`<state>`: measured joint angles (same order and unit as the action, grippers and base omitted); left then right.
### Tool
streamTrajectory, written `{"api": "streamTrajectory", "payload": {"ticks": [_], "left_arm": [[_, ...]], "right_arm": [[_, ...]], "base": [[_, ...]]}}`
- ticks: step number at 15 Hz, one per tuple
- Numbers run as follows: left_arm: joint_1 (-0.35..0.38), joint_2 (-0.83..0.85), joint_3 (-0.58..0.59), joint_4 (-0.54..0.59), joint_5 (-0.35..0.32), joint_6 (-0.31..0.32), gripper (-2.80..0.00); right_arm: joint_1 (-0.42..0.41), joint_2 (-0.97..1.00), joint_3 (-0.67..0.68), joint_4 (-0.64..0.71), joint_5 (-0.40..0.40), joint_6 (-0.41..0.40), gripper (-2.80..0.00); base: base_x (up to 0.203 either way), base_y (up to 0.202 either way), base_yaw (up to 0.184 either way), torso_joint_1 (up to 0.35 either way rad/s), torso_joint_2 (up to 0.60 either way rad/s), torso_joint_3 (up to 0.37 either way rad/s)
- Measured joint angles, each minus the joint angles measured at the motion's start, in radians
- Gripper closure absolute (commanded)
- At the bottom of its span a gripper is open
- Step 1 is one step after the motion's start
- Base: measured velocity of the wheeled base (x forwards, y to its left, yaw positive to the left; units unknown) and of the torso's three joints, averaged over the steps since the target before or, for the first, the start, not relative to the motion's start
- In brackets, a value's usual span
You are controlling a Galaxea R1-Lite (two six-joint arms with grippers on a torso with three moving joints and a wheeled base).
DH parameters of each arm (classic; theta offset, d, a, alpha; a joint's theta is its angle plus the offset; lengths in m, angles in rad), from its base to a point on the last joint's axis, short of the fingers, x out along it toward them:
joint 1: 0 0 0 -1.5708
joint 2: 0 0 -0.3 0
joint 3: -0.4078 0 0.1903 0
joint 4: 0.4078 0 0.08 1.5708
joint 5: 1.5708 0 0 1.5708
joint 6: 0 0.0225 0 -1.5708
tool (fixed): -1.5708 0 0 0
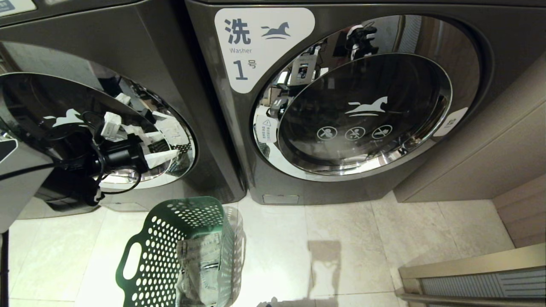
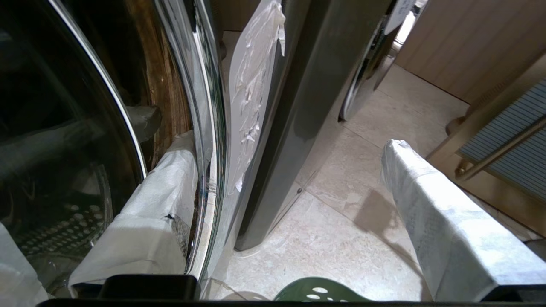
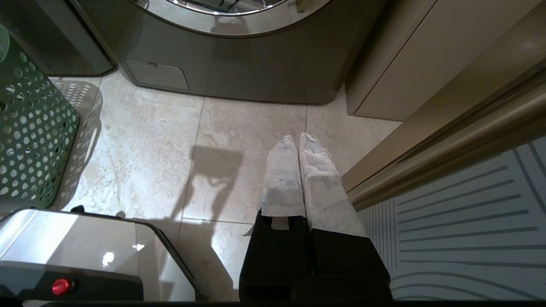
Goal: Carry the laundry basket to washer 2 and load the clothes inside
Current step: Open the lid of the washing machine
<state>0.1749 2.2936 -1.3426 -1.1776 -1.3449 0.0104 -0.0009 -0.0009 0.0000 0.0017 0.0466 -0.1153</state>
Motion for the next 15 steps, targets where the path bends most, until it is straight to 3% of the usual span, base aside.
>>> {"api": "streamTrajectory", "payload": {"ticks": [7, 10, 15], "left_arm": [[0.008, -0.001, 0.02, -0.037, -0.028, 0.0, -2.8], [0.011, -0.006, 0.04, -0.035, -0.104, -0.002, -2.8], [0.045, -0.009, 0.044, -0.045, -0.062, 0.007, -2.8]], "right_arm": [[0.0, 0.0, 0.0, 0.0, 0.0, 0.0, 0.0], [0.0, 0.0, 0.0, 0.0, 0.001, 0.0, 0.0], [0.0, 0.0, 0.0, 0.0, 0.0, 0.0, 0.0]], "base": [[0.0, 0.0, 0.0, 0.0, 0.0, 0.0], [0.0, 0.0, 0.0, -0.009, -0.01, 0.006], [0.0, 0.0, 0.0, 0.0, 0.0, 0.0]]}}
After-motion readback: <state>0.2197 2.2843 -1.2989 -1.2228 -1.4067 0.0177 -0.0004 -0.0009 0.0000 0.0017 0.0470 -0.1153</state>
